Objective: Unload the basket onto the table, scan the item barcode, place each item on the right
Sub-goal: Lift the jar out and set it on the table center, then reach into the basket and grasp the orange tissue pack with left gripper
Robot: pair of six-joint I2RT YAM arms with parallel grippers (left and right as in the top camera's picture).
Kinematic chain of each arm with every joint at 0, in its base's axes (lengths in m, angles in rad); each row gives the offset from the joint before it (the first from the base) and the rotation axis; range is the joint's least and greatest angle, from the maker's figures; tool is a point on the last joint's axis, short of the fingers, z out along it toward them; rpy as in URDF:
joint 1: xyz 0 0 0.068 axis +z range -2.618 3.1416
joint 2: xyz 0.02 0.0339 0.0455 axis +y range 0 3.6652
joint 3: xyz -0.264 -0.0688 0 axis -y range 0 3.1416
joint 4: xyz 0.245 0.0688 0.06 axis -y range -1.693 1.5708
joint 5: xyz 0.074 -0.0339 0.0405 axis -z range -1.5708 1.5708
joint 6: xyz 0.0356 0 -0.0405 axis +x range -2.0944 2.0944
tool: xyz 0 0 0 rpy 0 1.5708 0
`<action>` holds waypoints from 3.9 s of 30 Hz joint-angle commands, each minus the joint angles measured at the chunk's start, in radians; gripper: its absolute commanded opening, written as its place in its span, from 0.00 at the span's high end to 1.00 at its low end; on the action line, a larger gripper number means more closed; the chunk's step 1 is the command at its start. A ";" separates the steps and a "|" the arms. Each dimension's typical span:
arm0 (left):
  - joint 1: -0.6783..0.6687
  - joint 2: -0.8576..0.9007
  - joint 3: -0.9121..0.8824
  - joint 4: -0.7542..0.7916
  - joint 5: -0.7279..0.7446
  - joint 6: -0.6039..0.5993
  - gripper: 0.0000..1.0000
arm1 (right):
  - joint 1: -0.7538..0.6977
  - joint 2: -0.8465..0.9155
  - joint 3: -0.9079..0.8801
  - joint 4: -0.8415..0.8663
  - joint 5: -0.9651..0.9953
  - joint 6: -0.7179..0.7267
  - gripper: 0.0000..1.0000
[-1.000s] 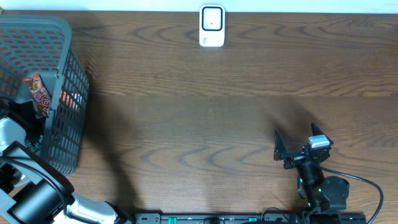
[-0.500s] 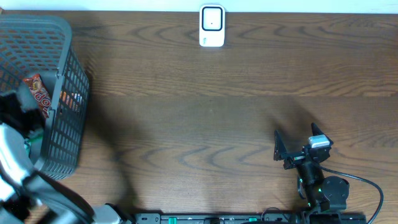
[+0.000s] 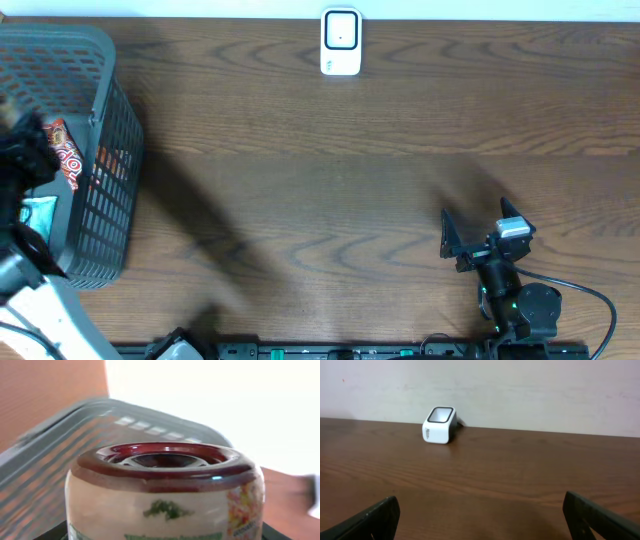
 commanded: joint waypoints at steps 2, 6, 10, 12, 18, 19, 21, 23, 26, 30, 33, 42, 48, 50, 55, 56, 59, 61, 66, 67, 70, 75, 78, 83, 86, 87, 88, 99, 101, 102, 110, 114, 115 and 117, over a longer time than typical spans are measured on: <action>-0.177 -0.030 0.025 0.023 0.199 -0.103 0.34 | 0.005 -0.005 -0.001 -0.005 0.005 0.014 0.01; -0.367 0.008 0.025 0.019 0.199 -0.105 0.34 | 0.005 -0.005 -0.001 -0.005 0.005 0.014 0.01; -0.559 0.090 0.025 0.019 0.185 -0.104 0.34 | 0.005 -0.005 -0.001 -0.005 0.005 0.014 0.01; -0.645 0.148 0.025 0.019 0.170 -0.104 0.34 | 0.005 -0.005 -0.001 -0.005 0.005 0.014 0.01; -0.857 0.351 0.025 -0.017 0.057 -0.104 0.34 | 0.005 -0.005 -0.001 -0.005 0.005 0.014 0.01; -0.882 0.381 0.025 -0.025 0.046 -0.104 0.34 | 0.005 -0.005 -0.001 -0.005 0.005 0.014 0.01; -0.934 0.447 0.025 -0.041 0.029 -0.104 0.34 | 0.005 -0.005 -0.001 -0.005 0.005 0.013 0.01; -0.983 0.510 0.025 -0.053 0.021 -0.104 0.34 | 0.005 -0.005 -0.001 -0.005 0.005 0.014 0.01; -1.057 0.594 0.025 -0.075 -0.018 -0.104 0.34 | 0.005 -0.005 -0.001 -0.005 0.005 0.014 0.01; -1.146 0.687 0.025 -0.092 -0.122 -0.104 0.34 | 0.005 -0.005 -0.001 -0.005 0.005 0.014 0.01; -1.206 0.745 0.024 -0.101 -0.209 -0.104 0.34 | 0.005 -0.005 -0.001 -0.005 0.005 0.013 0.01; -1.317 0.850 0.024 -0.091 -0.326 -0.104 0.34 | 0.005 -0.005 -0.001 -0.005 0.005 0.014 0.01; -1.341 0.882 0.025 -0.078 -0.356 -0.104 0.27 | 0.005 -0.005 -0.001 -0.005 0.005 0.014 0.01; -1.335 0.861 0.034 -0.079 -0.357 -0.103 0.08 | 0.005 -0.005 -0.001 -0.005 0.005 0.014 0.01; -1.314 0.690 0.145 -0.107 -0.357 -0.103 0.02 | 0.005 -0.005 -0.001 -0.005 0.005 0.014 0.01; -1.307 0.649 0.176 -0.124 -0.356 -0.098 0.02 | 0.005 -0.005 -0.001 -0.005 0.005 0.013 0.01; -1.279 0.532 0.276 -0.202 -0.357 -0.056 0.02 | 0.005 -0.005 -0.001 -0.005 0.005 0.013 0.01; -1.240 0.451 0.338 -0.253 -0.375 -0.046 0.02 | 0.005 -0.005 -0.001 -0.005 0.005 0.014 0.01; -1.011 0.274 0.431 -0.351 -0.523 -0.146 0.02 | 0.005 -0.005 -0.001 -0.005 0.005 0.014 0.01; -0.948 0.248 0.433 -0.360 -0.546 -0.188 0.02 | 0.005 -0.005 -0.001 -0.005 0.005 0.013 0.01; -0.696 0.198 0.433 -0.415 -0.564 -0.336 0.02 | 0.005 -0.005 -0.001 -0.005 0.005 0.014 0.01; -0.385 0.242 0.431 -0.551 -0.565 -0.364 0.02 | 0.005 -0.005 -0.001 -0.005 0.005 0.014 0.01; -0.323 0.297 0.429 -0.579 -0.565 -0.395 0.02 | 0.005 -0.005 -0.001 -0.005 0.005 0.014 0.01; -0.314 0.401 0.428 -0.565 -0.560 -0.396 0.02 | 0.005 -0.005 -0.001 -0.005 0.005 0.014 0.01; -0.314 0.469 0.428 -0.554 -0.561 -0.397 0.02 | 0.005 -0.005 -0.001 -0.005 0.005 0.013 0.01; -0.314 0.492 0.428 -0.546 -0.562 -0.408 0.02 | 0.005 -0.005 -0.001 -0.005 0.005 0.013 0.01; -0.314 0.514 0.428 -0.542 -0.567 -0.459 0.02 | 0.005 -0.005 -0.001 -0.005 0.005 0.013 0.01; -0.320 0.789 0.428 -0.572 -0.634 -1.149 0.02 | 0.005 -0.005 -0.001 -0.005 0.005 0.013 0.01; -0.323 0.843 0.428 -0.572 -0.624 -1.170 0.02 | 0.005 -0.005 -0.001 -0.005 0.005 0.014 0.01; -0.323 0.870 0.428 -0.572 -0.620 -1.171 0.02 | 0.005 -0.005 -0.001 -0.005 0.005 0.014 0.01; -0.323 1.034 0.428 -0.553 -0.588 -1.170 0.02 | 0.005 -0.005 -0.001 -0.005 0.005 0.013 0.01; -0.323 1.069 0.428 -0.546 -0.586 -1.170 0.02 | 0.005 -0.005 -0.001 -0.005 0.005 0.013 0.01; -0.323 1.073 0.428 -0.546 -0.586 -1.170 0.02 | 0.005 -0.005 -0.001 -0.005 0.005 0.014 0.01; -0.323 1.084 0.428 -0.546 -0.587 -1.170 0.02 | 0.005 -0.005 -0.001 -0.005 0.005 0.014 0.01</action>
